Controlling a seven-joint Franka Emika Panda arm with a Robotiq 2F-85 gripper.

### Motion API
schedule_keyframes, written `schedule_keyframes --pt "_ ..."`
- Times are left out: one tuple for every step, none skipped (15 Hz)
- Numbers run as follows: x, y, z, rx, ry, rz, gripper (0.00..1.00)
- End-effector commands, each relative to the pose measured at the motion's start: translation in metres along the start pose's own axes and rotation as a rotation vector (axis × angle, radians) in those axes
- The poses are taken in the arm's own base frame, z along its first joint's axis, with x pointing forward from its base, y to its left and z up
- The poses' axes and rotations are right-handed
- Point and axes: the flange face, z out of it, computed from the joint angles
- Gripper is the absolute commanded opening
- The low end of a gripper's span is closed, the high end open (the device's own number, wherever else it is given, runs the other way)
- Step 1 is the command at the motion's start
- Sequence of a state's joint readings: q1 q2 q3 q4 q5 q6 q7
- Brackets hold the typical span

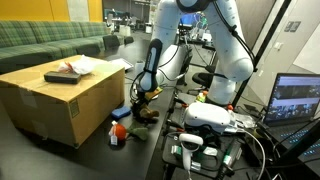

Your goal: Put the objects on the surface on the box and the objects on the box on the counter top

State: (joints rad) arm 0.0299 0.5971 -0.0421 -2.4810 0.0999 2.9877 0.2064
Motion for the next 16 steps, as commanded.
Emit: schedule_keyframes --pt "0.005 0.005 -0.007 0.007 -0.047 -0.007 0.38" --pt "0.005 0.006 -0.017 0.026 -0.062 -0.027 0.30" --pt "0.006 0.007 -0.024 0.032 -0.079 -0.042 0.23" --pt "0.006 0.009 -0.036 0.039 -0.104 -0.069 0.17" --pt "0.006 0.011 -0.046 0.046 -0.123 -0.088 0.09" --pt "0.007 0.013 -0.060 0.054 -0.156 -0.120 0.03" --pt "0.008 0.013 -0.068 0.055 -0.183 -0.140 0.00" --pt "0.010 0.015 -0.084 0.056 -0.208 -0.162 0.00" --pt "0.012 0.016 -0.096 0.057 -0.233 -0.180 0.00" --pt "0.016 0.019 -0.115 0.054 -0.246 -0.195 0.00" --pt "0.021 0.020 -0.130 0.047 -0.252 -0.196 0.00" --pt "0.028 0.022 -0.155 0.041 -0.254 -0.200 0.00" --pt "0.034 0.024 -0.175 0.033 -0.251 -0.203 0.01" --pt "0.045 0.024 -0.199 0.022 -0.236 -0.195 0.00" --pt "0.053 0.025 -0.218 0.018 -0.223 -0.200 0.00" --pt "0.062 0.026 -0.242 0.015 -0.207 -0.206 0.00"
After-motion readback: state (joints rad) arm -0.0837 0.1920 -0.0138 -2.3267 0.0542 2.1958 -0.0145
